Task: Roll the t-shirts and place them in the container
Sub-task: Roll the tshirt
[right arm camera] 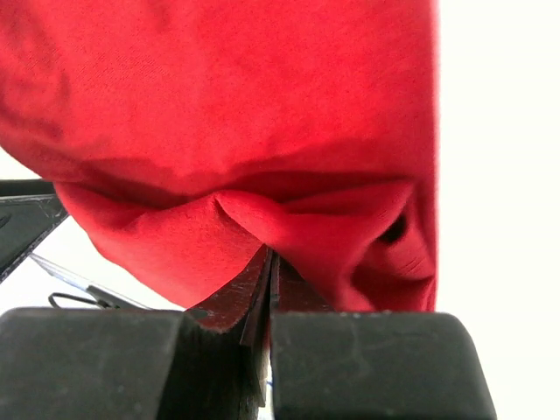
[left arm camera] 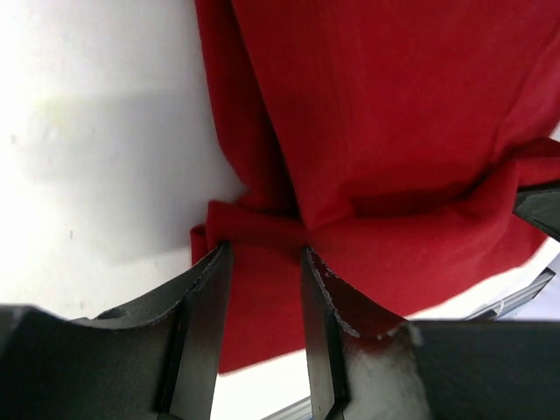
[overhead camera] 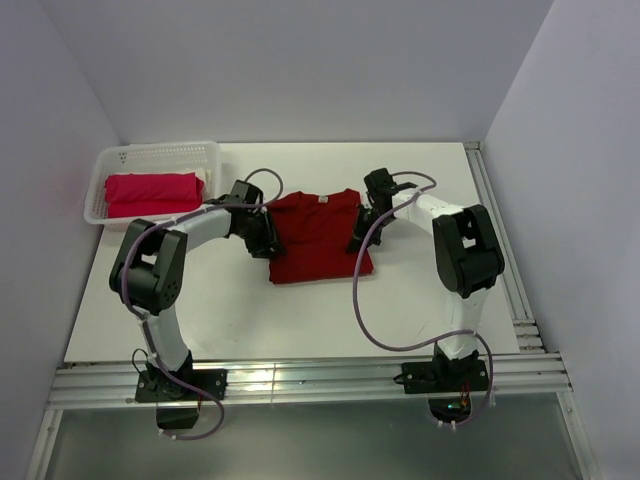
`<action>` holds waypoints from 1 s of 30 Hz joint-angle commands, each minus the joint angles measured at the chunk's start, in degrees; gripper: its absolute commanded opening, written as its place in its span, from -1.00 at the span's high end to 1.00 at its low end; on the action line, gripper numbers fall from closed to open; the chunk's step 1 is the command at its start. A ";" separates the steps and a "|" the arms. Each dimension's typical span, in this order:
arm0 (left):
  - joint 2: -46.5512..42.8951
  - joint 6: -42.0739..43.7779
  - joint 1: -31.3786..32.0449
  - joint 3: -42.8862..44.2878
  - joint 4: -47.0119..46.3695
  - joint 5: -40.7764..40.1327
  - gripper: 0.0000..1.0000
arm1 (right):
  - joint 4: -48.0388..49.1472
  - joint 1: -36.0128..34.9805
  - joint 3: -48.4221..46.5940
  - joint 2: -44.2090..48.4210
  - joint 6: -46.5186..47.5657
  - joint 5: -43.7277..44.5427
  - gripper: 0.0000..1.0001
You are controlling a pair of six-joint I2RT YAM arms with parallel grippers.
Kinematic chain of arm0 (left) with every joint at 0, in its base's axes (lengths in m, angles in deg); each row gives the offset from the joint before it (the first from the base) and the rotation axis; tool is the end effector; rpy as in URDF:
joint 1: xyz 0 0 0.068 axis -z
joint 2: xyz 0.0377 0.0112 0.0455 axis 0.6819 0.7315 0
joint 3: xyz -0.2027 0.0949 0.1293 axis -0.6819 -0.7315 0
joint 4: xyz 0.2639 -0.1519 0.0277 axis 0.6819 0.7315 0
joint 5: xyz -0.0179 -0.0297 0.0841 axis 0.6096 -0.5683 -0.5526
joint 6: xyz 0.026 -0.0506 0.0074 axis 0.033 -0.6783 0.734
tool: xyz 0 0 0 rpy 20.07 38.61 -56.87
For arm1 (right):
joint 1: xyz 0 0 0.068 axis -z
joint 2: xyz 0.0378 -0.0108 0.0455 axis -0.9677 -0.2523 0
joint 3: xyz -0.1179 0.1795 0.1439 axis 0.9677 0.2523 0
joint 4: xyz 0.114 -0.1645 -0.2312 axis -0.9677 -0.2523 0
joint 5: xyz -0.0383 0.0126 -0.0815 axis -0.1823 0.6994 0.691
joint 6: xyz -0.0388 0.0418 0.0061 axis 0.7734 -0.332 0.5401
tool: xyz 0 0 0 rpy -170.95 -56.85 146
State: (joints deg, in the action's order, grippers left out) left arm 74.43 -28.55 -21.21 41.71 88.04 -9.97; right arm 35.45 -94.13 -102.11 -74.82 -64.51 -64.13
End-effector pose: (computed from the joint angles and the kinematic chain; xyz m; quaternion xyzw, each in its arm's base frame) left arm 0.3673 -0.1605 0.1149 -0.1245 0.9551 -0.2466 0.1069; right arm 0.3880 0.1480 0.1228 0.1097 0.9616 0.2450 0.0565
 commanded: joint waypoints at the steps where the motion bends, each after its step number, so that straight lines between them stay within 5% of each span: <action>1: 1.80 2.69 0.02 2.76 -2.80 1.29 0.15 | 3.65 1.86 1.48 -0.81 -0.81 -0.11 1.00; 11: -0.47 4.45 -1.30 5.48 0.44 -0.90 0.17 | 9.64 6.78 6.93 2.51 -2.84 -5.72 1.00; 19: -10.93 3.67 -1.30 3.04 1.96 3.72 0.12 | 20.78 8.11 14.39 13.41 -7.13 -21.69 0.79; 24: -12.62 -1.34 1.59 1.18 -5.60 10.25 0.12 | 29.67 3.73 18.44 14.48 -12.85 -24.45 0.79; 30: -5.33 -1.00 7.31 4.69 -6.05 14.03 0.14 | 28.73 -2.43 14.93 8.25 -13.56 -24.54 0.81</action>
State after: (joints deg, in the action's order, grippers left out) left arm 66.08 -29.14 -15.88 44.57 83.28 0.00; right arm 62.38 -94.37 -84.93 -63.76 -77.04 -86.75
